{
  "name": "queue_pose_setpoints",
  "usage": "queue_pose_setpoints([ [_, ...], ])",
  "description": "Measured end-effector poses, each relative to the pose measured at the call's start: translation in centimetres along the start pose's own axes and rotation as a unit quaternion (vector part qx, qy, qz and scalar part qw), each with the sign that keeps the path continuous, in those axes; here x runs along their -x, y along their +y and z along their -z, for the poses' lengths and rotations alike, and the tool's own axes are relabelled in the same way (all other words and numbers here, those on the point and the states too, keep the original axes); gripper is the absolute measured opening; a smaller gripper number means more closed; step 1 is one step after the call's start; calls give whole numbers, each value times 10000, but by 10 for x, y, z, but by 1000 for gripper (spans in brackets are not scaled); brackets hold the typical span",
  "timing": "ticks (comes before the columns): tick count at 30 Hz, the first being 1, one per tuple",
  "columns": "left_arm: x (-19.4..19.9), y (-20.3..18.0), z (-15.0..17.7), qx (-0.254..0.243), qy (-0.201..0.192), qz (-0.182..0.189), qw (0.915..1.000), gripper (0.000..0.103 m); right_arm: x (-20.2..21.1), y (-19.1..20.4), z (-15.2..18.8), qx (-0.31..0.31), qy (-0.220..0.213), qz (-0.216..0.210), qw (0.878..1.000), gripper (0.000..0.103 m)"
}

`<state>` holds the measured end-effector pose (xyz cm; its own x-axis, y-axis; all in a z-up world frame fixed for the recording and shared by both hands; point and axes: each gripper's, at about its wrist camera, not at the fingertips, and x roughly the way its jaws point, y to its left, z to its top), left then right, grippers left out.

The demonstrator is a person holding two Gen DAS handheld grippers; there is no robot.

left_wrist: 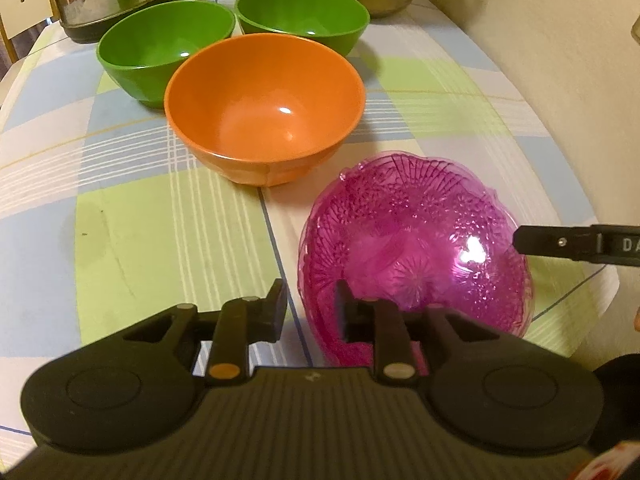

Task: Organize plates and bowls
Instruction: 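Open both grippers to release the stacked pink dish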

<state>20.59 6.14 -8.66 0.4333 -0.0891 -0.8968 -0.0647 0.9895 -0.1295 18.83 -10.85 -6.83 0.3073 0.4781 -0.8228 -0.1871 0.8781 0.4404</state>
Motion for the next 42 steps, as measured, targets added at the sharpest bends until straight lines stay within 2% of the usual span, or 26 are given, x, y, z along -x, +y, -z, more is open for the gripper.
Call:
queue_pose_setpoints([
  [3, 0, 4, 0, 104, 6, 57, 9999, 24, 1, -3, -2, -23, -16, 33, 10000, 62],
  [14, -23, 17, 1, 604, 198, 479, 9968, 24, -30, -11, 5, -74, 417, -150, 9990, 61],
  [18, -30, 21, 0, 729, 259, 557, 9954, 24, -37, -11, 6, -71, 507, -157, 9986, 40],
  [19, -30, 21, 0, 740, 264, 560, 9953, 24, -38, -11, 6, -70, 516, -140, 9985, 38],
  [21, -31, 20, -1, 736, 268, 568, 9953, 22, -39, -11, 5, -68, 529, -130, 9985, 25],
  [23, -30, 20, -2, 722, 283, 538, 9955, 21, -39, -10, 5, -39, 528, -34, 9986, 20],
  [35, -29, 12, -7, 581, 262, 481, 9968, 21, -29, -16, 0, 23, 436, 18, 9990, 18],
  [42, -30, 4, -11, 456, 221, 576, 9971, 21, -14, -45, -20, -139, 239, 190, 9994, 18],
])
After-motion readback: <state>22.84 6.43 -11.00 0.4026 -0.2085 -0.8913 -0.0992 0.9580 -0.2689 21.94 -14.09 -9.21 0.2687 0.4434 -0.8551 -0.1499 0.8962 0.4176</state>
